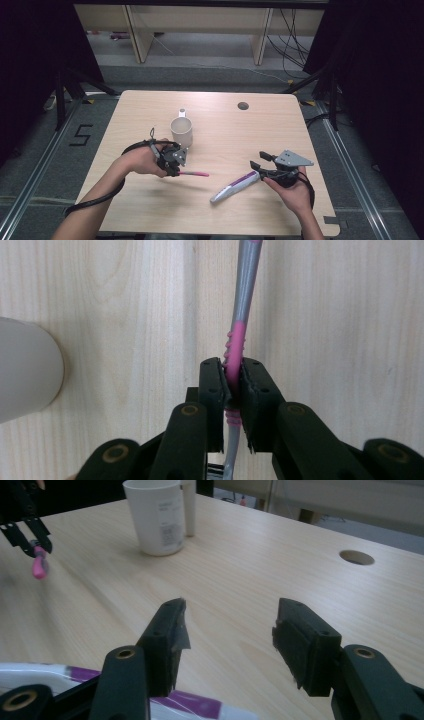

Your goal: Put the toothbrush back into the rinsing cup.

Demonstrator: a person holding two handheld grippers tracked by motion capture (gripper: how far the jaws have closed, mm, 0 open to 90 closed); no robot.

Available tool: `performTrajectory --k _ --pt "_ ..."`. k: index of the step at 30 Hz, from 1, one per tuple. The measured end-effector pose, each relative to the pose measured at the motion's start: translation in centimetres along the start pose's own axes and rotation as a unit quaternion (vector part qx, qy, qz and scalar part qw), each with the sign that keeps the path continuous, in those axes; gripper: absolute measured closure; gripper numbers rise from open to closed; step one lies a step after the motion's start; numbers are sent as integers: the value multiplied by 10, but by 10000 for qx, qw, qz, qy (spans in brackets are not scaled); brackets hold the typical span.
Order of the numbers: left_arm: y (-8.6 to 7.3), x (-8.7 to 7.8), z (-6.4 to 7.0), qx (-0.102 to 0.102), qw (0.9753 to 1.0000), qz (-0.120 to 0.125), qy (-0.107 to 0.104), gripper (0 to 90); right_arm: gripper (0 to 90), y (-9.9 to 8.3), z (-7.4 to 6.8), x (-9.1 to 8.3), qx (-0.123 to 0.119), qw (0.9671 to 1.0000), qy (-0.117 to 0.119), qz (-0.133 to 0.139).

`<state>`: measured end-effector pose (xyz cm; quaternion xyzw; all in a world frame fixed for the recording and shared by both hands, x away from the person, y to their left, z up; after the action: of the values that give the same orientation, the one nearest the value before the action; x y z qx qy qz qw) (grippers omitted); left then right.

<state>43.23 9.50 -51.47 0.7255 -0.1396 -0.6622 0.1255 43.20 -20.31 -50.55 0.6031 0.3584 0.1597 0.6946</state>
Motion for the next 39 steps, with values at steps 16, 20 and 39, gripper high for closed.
performTrajectory --k 16,20,39 --pt "10 -12 -1 77 9996 179 209 802 461 25 -44 12 89 9954 937 153" --pt "16 -13 0 52 9994 265 192 802 460 31 -53 16 -2 9934 1137 175" --pt "52 -19 5 272 9990 349 80 801 526 43 -111 51 -650 9748 2128 -152"
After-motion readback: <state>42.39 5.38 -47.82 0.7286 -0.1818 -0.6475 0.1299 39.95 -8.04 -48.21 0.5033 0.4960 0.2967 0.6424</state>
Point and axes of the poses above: each handheld gripper's, and its own axes: x roughly forward along the jaws, y roughly out of its top, z roughly to its right, the point moved 8 cm from there along x, roughly forward along the jaws, and after that the axes turned 4 degrees about z, right-handed, at the moved point
